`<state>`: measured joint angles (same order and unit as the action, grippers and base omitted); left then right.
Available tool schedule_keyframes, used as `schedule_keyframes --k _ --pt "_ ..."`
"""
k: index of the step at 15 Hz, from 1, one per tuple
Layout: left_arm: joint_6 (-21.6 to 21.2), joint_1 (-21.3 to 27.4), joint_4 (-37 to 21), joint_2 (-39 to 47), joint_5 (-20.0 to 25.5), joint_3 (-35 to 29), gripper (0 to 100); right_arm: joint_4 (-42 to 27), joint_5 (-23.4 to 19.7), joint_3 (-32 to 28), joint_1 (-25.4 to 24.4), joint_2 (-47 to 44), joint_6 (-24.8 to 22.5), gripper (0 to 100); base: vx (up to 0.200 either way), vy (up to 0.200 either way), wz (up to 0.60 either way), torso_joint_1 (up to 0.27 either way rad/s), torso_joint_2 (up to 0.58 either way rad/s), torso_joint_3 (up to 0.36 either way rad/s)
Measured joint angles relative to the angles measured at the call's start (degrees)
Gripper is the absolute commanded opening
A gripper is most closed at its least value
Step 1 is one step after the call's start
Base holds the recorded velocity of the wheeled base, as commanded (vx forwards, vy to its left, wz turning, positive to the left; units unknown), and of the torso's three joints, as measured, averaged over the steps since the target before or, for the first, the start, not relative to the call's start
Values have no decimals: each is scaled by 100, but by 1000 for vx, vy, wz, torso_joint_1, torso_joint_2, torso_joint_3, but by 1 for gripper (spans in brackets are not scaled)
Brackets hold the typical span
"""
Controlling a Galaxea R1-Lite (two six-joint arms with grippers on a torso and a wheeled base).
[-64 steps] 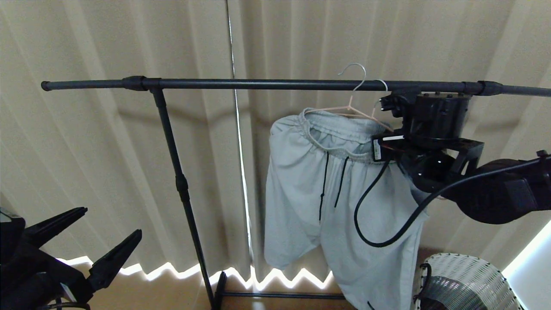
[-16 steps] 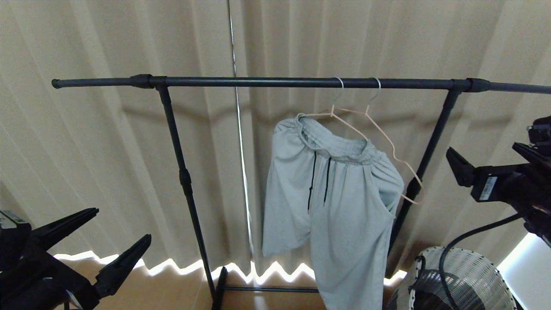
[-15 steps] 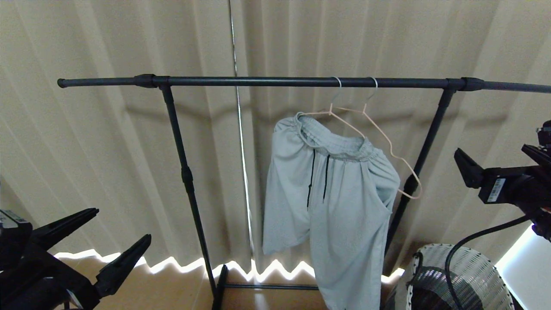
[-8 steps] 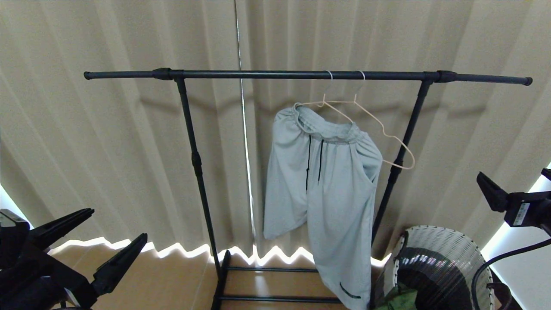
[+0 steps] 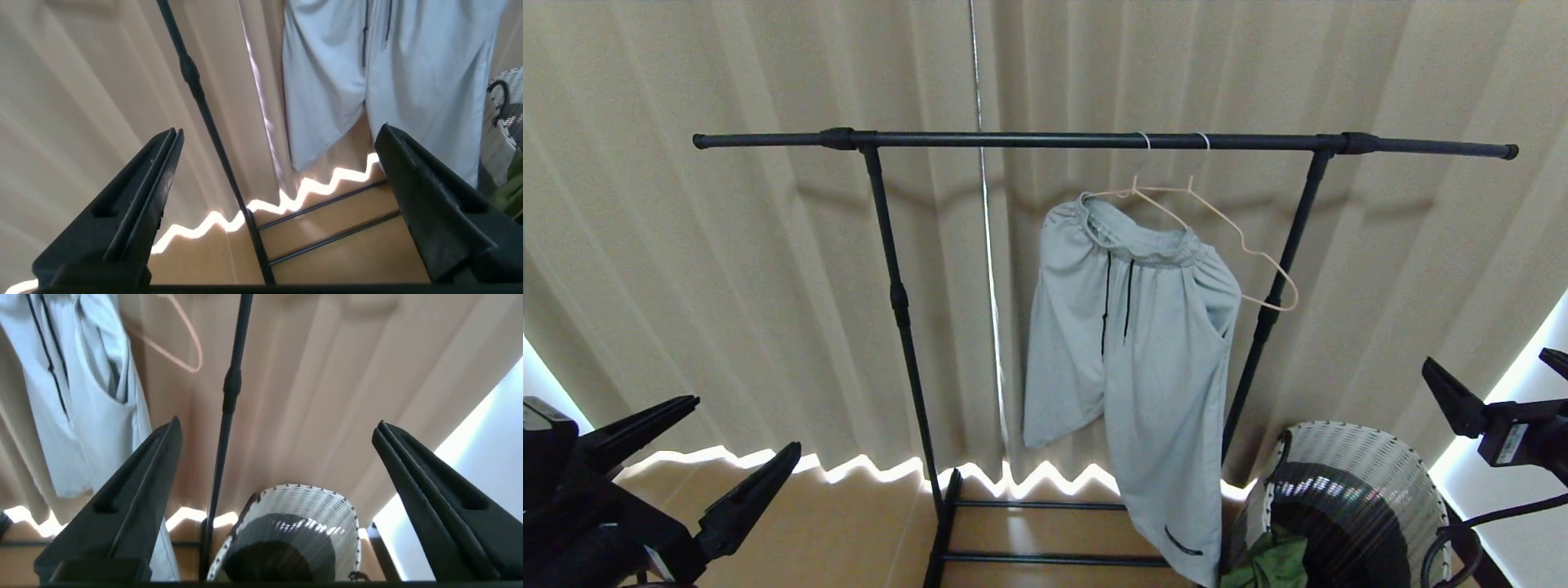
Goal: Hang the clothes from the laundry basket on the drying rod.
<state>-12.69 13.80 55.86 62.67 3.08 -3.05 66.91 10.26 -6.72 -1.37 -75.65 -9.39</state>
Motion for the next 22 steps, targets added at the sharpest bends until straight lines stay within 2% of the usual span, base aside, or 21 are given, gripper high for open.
schedule_keyframes --k 4,10,22 --pt "-6 -179 6 -96 4 21 100 -2 7 171 -4 -28 -79 100 0 0 0 -35 89 60" --pt "-290 -608 -2 -228 6 278 100 -40 24 344 -4 -39 -196 100 0 0 0 -159 453 283" --pt "-305 -601 -11 -335 41 300 100 -112 57 650 7 -135 -290 100 0 0 0 -104 460 350"
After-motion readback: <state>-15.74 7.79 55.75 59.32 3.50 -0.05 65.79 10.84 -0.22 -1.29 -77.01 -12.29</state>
